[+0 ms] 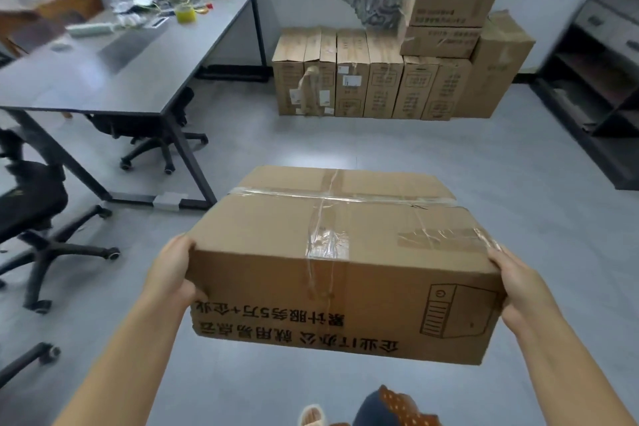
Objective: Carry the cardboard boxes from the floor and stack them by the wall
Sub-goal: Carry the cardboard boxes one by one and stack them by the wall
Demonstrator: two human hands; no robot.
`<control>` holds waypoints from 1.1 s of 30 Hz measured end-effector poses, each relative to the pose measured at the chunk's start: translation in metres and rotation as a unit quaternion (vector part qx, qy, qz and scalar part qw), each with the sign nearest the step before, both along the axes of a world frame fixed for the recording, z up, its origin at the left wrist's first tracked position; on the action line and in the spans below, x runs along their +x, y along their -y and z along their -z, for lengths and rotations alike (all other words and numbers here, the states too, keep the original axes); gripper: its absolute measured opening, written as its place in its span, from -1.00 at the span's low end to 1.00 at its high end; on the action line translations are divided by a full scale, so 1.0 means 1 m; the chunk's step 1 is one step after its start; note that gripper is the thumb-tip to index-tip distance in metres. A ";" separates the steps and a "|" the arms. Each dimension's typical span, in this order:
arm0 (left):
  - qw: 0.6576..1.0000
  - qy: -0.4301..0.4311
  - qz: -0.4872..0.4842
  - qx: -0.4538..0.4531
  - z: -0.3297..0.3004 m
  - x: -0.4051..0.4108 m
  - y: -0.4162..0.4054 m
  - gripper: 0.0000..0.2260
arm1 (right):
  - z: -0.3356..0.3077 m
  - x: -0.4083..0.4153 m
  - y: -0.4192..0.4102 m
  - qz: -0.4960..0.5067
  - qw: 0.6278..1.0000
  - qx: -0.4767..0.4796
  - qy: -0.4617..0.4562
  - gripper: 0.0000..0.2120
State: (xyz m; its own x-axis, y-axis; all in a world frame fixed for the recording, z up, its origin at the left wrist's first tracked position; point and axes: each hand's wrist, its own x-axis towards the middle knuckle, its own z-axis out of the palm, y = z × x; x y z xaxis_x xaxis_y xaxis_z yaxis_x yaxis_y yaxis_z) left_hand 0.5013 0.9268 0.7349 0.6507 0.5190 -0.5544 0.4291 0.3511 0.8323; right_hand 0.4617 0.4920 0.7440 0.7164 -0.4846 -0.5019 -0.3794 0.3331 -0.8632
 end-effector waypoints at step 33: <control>0.997 -0.052 0.051 -0.015 0.029 0.713 0.066 -0.76 | 0.025 0.709 0.077 0.007 1.000 -0.005 -0.022 -0.70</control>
